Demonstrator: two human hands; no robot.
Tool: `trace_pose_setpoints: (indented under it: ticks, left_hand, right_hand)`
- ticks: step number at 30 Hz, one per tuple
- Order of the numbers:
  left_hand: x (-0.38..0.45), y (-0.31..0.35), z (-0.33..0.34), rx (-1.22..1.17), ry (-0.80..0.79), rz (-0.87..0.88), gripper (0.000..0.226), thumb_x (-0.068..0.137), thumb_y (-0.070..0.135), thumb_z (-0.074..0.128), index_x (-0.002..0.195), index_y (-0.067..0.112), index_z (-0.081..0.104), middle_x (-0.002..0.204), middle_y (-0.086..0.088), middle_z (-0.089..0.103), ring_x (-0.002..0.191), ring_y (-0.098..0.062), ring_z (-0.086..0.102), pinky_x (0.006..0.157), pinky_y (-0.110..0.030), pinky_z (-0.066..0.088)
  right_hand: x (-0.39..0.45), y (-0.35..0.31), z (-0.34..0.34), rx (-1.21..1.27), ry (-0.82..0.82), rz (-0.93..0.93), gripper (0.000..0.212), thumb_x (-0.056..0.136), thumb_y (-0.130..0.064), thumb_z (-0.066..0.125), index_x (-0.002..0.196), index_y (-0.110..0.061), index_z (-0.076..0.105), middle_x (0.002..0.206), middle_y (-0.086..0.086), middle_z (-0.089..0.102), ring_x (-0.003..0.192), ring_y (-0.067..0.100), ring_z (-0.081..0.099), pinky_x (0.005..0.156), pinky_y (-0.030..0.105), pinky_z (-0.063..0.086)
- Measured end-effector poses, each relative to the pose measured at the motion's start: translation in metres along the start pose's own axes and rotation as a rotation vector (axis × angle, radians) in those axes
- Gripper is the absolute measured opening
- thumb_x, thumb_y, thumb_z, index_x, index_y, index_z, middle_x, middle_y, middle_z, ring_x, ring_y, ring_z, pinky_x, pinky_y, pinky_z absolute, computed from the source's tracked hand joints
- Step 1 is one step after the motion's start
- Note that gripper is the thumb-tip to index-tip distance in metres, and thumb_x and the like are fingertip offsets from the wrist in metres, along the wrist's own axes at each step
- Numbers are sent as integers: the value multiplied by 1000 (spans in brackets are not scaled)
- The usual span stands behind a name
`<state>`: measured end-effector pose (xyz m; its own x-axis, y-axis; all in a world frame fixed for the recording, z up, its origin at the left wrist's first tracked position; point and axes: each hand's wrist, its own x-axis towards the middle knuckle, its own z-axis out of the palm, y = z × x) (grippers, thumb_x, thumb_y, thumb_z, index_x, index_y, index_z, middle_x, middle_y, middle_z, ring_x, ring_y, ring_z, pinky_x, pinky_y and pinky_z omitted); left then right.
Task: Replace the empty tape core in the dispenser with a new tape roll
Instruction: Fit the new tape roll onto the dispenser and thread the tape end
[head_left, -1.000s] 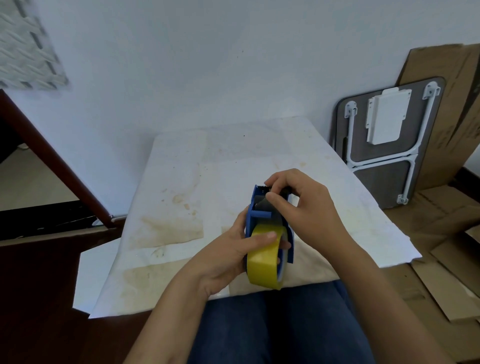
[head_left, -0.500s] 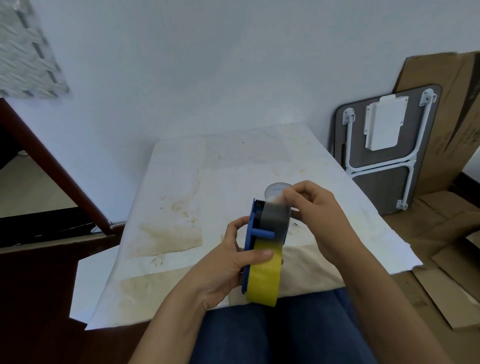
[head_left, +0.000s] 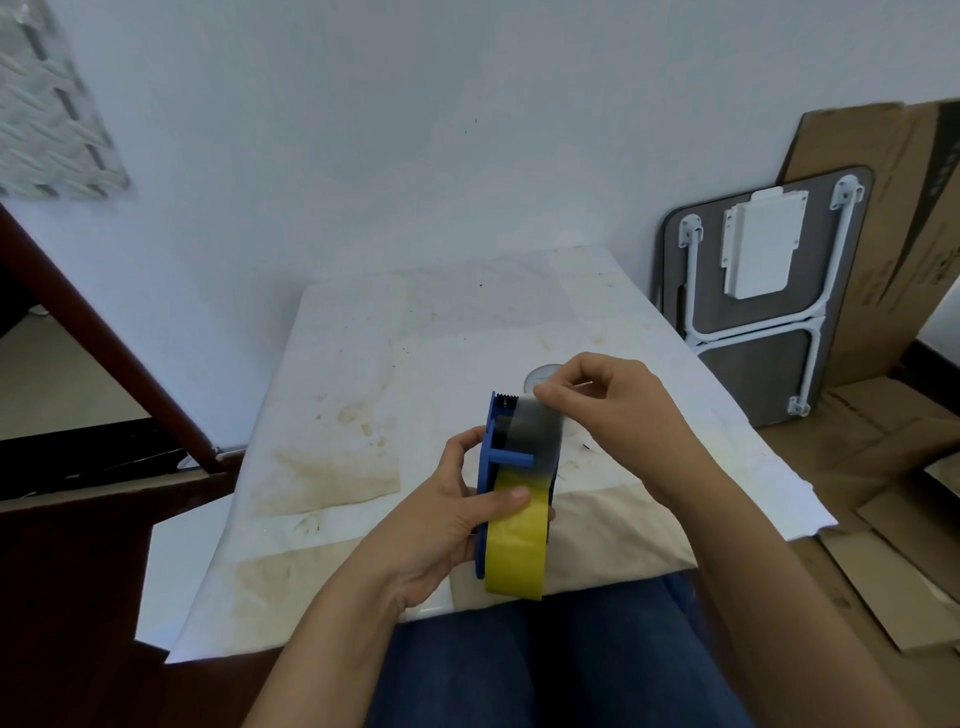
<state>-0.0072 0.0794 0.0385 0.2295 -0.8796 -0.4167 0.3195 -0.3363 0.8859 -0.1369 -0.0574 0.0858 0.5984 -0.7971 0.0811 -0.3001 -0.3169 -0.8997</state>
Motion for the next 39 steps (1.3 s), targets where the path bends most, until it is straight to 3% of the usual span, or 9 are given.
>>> trace_pose_setpoints:
  ticks: [2, 5, 9, 13, 19, 28, 32, 36, 39]
  left_hand:
    - [-3, 2, 1, 10, -36, 4, 64, 92, 7, 65, 142, 34, 36, 109, -21, 76, 97, -36, 75, 88, -51, 59]
    - [-4, 2, -1, 4, -68, 3, 60, 96, 6, 60, 143, 33, 37, 111, -28, 73, 96, -39, 73, 89, -52, 58]
    - [-2, 4, -1, 13, -59, -3, 62, 94, 5, 63, 143, 33, 36, 111, -26, 74, 98, -40, 72, 93, -55, 56]
    - [2, 5, -1, 56, -7, -10, 80, 77, 14, 79, 142, 36, 37, 111, -13, 77, 101, -35, 74, 92, -53, 57]
    - [6, 0, 0, 156, 33, -24, 102, 54, 36, 94, 137, 48, 37, 125, -11, 67, 111, -36, 68, 96, -58, 54]
    - [2, 2, -4, 232, -24, -15, 99, 56, 33, 93, 135, 53, 36, 122, -9, 70, 111, -33, 69, 98, -56, 53]
    - [3, 4, -2, 220, -34, -18, 98, 58, 31, 95, 134, 51, 38, 121, -10, 71, 110, -35, 69, 97, -57, 54]
    - [4, 1, 0, 192, -16, -19, 86, 63, 34, 92, 130, 53, 41, 120, -7, 72, 109, -35, 70, 96, -58, 54]
    - [6, -3, 2, 198, 2, -14, 87, 60, 42, 92, 130, 54, 41, 122, -6, 71, 111, -34, 69, 98, -58, 53]
  right_hand:
    - [2, 3, 2, -19, 32, -28, 17, 87, -28, 69, 76, -15, 66, 70, -9, 65, 57, -8, 56, 52, 9, 40]
    - [4, 8, 5, -33, 60, -39, 17, 88, -29, 67, 73, -20, 63, 71, -10, 65, 60, -7, 58, 56, 13, 38]
    - [3, 9, 7, -44, 92, -71, 19, 90, -26, 65, 72, -23, 61, 68, -9, 63, 60, -7, 55, 54, 9, 40]
    - [2, 8, 9, -63, 126, -118, 16, 92, -28, 62, 78, -20, 61, 68, -8, 64, 61, -6, 55, 51, 7, 41]
    - [2, 7, 13, -134, 182, -149, 17, 93, -29, 61, 80, -18, 60, 69, -7, 64, 62, 3, 56, 55, 6, 41]
    - [4, 8, 13, -182, 221, -134, 19, 94, -32, 57, 82, -18, 57, 64, -3, 62, 57, 10, 52, 54, 22, 41]
    - [5, 5, 10, -139, 219, -99, 19, 94, -33, 57, 80, -20, 57, 61, -5, 60, 56, 9, 51, 53, 22, 36]
    - [7, 0, 5, -58, 196, -53, 20, 95, -32, 57, 83, -15, 59, 61, 8, 63, 56, 17, 50, 54, 26, 40]
    - [9, 0, 4, -11, 123, 21, 20, 93, -32, 58, 82, -17, 61, 64, 2, 63, 61, 15, 54, 61, 31, 48]
